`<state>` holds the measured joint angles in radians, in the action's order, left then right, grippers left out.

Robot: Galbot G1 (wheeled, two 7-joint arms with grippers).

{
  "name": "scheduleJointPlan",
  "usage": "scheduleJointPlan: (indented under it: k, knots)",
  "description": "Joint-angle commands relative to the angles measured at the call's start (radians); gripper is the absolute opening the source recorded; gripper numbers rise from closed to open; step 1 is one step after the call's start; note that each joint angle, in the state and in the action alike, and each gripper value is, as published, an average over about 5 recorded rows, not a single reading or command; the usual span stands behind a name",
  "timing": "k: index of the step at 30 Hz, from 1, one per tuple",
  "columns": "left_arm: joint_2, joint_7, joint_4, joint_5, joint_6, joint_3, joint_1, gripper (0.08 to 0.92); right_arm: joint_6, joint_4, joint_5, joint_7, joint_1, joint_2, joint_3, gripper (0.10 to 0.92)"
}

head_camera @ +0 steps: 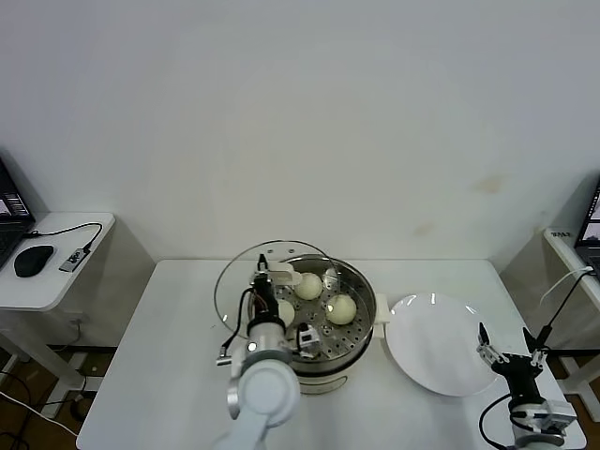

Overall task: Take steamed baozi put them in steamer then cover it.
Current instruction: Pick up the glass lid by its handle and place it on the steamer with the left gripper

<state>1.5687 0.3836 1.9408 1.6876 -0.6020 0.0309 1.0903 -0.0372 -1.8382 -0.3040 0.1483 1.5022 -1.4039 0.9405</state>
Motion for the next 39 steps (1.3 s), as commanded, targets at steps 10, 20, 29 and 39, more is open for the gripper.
scheduleJointPlan:
  k: [10,20,29,39]
  knots:
    - [0.038,0.014,-0.029,0.030,-0.001,-0.142,-0.011,0.139,-0.006,0.007,0.020,-0.001,0.000,-0.024,0.006,0.823]
    - [0.038,-0.002,-0.064,0.042,-0.001,-0.142,-0.011,0.139,-0.010,0.011,0.024,-0.001,-0.002,-0.026,0.007,0.823]
    - [0.041,0.014,-0.071,0.067,-0.001,-0.120,-0.001,0.139,-0.013,0.013,0.025,-0.001,-0.002,-0.026,0.008,0.823]
    - [0.040,0.006,-0.085,0.059,0.000,-0.112,-0.003,0.139,-0.016,0.016,0.029,0.000,-0.006,-0.028,0.006,0.823]
